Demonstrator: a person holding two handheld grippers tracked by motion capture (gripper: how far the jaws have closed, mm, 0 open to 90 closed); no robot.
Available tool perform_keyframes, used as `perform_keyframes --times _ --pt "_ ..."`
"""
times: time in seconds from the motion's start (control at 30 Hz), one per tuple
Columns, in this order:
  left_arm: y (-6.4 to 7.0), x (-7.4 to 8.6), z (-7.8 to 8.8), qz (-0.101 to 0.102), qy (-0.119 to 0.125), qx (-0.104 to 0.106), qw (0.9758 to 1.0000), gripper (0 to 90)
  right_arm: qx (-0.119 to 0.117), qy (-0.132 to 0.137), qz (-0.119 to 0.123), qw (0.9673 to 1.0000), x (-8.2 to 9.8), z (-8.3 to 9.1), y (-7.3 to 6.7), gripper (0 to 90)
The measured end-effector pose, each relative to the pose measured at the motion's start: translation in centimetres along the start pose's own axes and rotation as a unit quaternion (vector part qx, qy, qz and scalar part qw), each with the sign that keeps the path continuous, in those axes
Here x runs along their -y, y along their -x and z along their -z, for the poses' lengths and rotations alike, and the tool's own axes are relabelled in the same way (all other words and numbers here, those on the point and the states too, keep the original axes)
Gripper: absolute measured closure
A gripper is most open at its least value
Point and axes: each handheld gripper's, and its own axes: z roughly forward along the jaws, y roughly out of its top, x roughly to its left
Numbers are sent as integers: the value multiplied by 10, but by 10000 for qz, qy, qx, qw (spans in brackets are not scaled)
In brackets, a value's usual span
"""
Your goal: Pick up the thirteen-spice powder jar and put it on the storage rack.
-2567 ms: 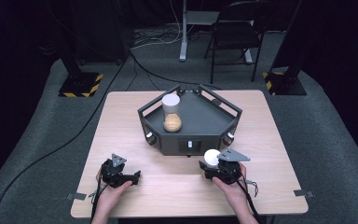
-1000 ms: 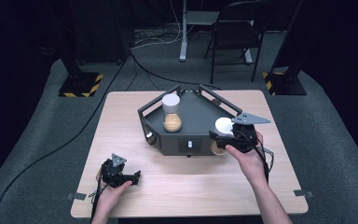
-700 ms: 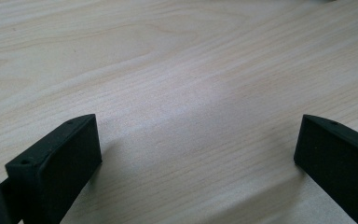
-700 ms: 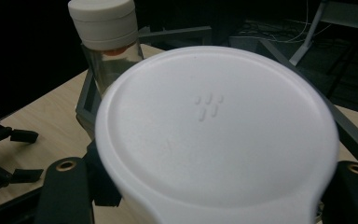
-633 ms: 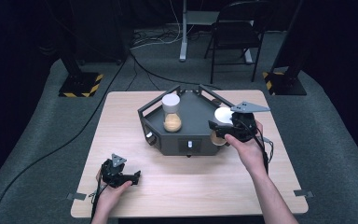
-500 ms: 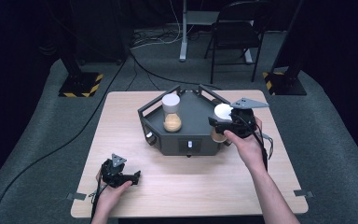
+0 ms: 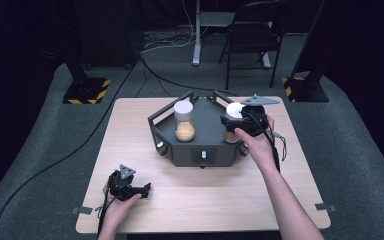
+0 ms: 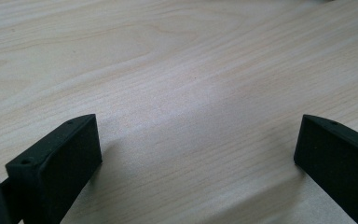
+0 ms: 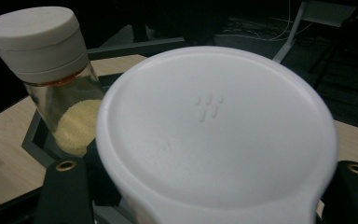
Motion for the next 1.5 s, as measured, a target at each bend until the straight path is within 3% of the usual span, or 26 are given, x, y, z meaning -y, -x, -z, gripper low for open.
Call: perform_keyframes --times 0.53,0.8,0.9,1.2,1.5 --pt "0 0 0 -5 1 6 10000 0 97 -92 -90 9999 -1 -35 1 297" --pt "0 0 0 -7 1 11 10000 0 56 -114 -132 9998 -2 -39 4 290" --pt "0 0 0 -8 1 10 10000 0 -21 -209 -217 9995 -6 -40 8 245" --pt "0 0 0 -7 1 11 10000 0 173 -58 -177 9997 -4 -25 1 61" --pt "0 0 0 -7 2 10 10000 0 23 129 -159 9998 15 1 12 25"
